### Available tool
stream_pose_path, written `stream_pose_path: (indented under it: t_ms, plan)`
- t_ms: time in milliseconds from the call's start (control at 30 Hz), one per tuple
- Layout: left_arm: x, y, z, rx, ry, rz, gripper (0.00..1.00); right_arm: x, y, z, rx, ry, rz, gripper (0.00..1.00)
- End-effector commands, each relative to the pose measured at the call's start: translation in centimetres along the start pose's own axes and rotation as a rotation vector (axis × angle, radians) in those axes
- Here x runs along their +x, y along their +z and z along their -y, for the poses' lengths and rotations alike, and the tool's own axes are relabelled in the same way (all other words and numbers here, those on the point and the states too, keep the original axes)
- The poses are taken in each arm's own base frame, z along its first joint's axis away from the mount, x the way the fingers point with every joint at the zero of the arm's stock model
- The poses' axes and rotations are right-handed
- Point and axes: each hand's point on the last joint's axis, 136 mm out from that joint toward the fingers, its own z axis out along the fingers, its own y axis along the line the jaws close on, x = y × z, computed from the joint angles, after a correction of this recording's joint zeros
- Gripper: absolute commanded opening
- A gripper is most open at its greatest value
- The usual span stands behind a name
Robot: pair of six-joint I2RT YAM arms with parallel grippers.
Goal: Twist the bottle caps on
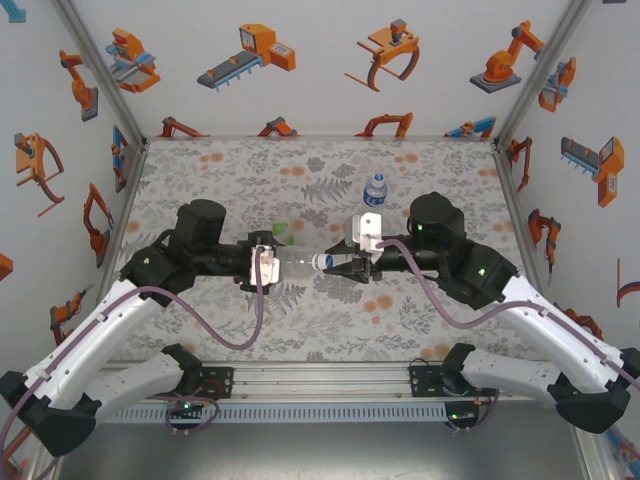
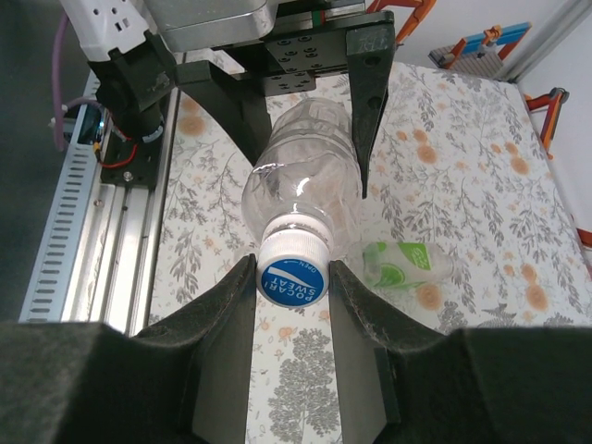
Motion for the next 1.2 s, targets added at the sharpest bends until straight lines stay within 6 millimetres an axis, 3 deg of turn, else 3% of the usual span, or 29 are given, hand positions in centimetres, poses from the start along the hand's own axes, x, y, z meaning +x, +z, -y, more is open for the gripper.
stream_pose_path:
  t_ms: [0, 300, 500, 667, 833, 1033, 1167]
  plan:
    - [-2.2, -0.4, -0.1, 0.014, 0.013, 0.088, 0.0, -0.4, 0.2, -0.6, -0.036, -0.054, -0.001, 0.0]
    - [-2.8, -0.1, 0.3, 0.061, -0.005, 0.133, 0.0, 0.7, 0.4, -1.2, -0.063, -0.143, -0.034, 0.0]
    - [-2.8, 0.0, -0.3, 0.054, -0.052, 0.113, 0.0, 1.8, 0.9, -1.1, -0.067, -0.05, -0.074, 0.0]
    - [-1.6, 0.2, -1.2, -0.012, -0.028, 0.058, 0.0, 2.9, 1.6, 0.9, 0.059, 0.277, -0.065, 0.0]
    - [-0.3, 0.7, -2.0, -0.083, -0.014, 0.025, 0.0, 4.6, 1.6, 3.5, 0.248, 0.718, 0.008, 0.0]
    - [0.2, 1.3, -2.1, -0.1, -0.019, 0.029, 0.0, 8.7, 0.9, 5.1, 0.452, 1.254, 0.056, 0.0]
    - [0.4, 1.5, -2.3, -0.116, -0.036, 0.039, 0.0, 11.3, 0.1, 5.3, 0.559, 1.521, 0.105, 0.0]
